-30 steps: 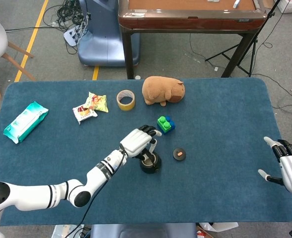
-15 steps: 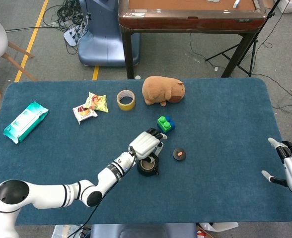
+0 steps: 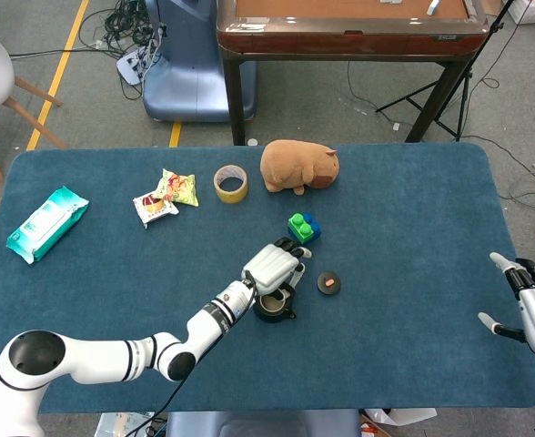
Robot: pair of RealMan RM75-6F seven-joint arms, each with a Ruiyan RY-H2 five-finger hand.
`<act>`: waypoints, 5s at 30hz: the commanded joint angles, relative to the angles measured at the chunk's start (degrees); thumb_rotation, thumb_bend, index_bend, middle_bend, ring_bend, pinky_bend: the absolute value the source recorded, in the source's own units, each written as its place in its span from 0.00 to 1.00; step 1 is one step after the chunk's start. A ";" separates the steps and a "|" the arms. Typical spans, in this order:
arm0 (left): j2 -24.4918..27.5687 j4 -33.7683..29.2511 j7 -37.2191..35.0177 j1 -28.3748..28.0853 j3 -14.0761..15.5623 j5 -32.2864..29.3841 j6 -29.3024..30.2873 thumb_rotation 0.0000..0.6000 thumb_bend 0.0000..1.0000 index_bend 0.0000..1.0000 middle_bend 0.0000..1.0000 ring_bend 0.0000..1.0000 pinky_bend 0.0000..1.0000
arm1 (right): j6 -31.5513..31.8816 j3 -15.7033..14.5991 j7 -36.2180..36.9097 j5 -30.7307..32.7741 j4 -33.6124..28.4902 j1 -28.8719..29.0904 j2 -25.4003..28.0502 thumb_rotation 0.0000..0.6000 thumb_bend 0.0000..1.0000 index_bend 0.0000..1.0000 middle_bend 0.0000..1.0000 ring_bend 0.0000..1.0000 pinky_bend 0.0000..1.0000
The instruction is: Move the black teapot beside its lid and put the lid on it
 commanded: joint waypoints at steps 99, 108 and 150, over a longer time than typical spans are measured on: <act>39.34 -26.10 -9.50 48.62 14.98 25.21 38.40 1.00 0.17 0.00 0.00 0.00 0.08 | -44.13 1.74 -23.71 17.47 9.08 38.67 -21.92 1.00 0.16 0.30 0.22 0.07 0.23; 39.23 -25.96 -10.29 49.87 14.13 26.41 37.72 1.00 0.17 0.00 0.00 0.00 0.08 | -44.00 0.56 -27.59 21.25 11.46 41.03 -25.04 1.00 0.17 0.32 0.22 0.07 0.23; 39.22 -24.77 -12.90 53.49 11.11 28.41 36.34 1.00 0.17 0.00 0.00 0.00 0.08 | -39.99 -0.63 -27.95 22.07 5.23 46.12 -22.86 1.00 0.32 0.44 0.27 0.07 0.23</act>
